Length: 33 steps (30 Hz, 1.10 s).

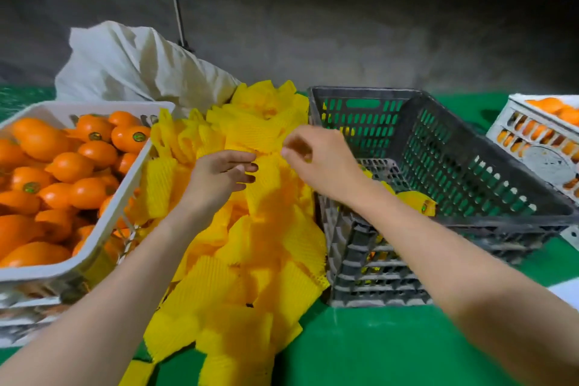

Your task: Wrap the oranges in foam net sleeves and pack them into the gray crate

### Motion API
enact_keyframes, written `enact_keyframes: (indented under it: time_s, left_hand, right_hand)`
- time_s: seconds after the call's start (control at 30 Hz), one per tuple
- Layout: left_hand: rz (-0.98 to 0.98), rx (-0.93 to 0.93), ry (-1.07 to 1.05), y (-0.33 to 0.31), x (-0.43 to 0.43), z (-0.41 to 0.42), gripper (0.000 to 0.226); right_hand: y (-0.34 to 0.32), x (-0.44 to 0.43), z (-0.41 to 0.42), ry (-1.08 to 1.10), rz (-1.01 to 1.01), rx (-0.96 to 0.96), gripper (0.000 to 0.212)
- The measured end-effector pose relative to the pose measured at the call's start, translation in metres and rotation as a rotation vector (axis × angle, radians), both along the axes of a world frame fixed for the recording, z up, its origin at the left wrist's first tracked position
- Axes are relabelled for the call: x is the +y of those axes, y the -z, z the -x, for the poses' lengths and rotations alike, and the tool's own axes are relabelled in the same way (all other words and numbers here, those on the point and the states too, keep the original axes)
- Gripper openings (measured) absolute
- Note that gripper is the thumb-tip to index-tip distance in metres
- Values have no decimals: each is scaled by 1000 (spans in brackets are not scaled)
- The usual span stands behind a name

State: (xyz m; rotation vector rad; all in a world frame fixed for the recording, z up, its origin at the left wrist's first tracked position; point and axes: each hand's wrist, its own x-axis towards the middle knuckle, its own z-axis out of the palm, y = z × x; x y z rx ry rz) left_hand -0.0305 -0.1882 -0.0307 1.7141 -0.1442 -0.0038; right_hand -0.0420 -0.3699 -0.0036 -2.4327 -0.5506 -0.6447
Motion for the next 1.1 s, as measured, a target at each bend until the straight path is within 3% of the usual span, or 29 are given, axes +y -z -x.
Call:
enact_keyframes:
  time_s: [0.13,0.27,0.33,0.47,0.57,0.63,0.73,0.83,1.0,1.1]
  left_hand:
    - [7,51,-35,11,18,11,18]
    - [13,84,-51,18,34,22,16]
    - [-1,103,-42,20,39,28,15]
    - [-104,75,-3,23,52,35,21]
    - [-167,-17,73,18,59,34,43]
    - [-147,-58,148,12,63,33,58]
    - [1,-50,94,5,74,31,50]
    - [-53,-83,-42,1,90,30,41]
    - [-236,-56,-162,-4,122,17,38]
    - [-1,147,-24,-9,152,3,35]
  right_hand:
    - [49,42,10,-32,690,409,37]
    - [78,40,11,45,879,597,47]
    - [81,39,12,67,851,576,32]
    - [50,47,11,72,659,412,36]
    - [7,56,11,1,435,278,37]
    - [-14,63,13,-165,242,288,35]
    - [-21,76,14,-303,56,343,35]
    - [-8,96,8,-292,17,382,32]
    - [7,145,-1,-200,-39,97,17]
    - [9,169,-8,-251,-77,84,11]
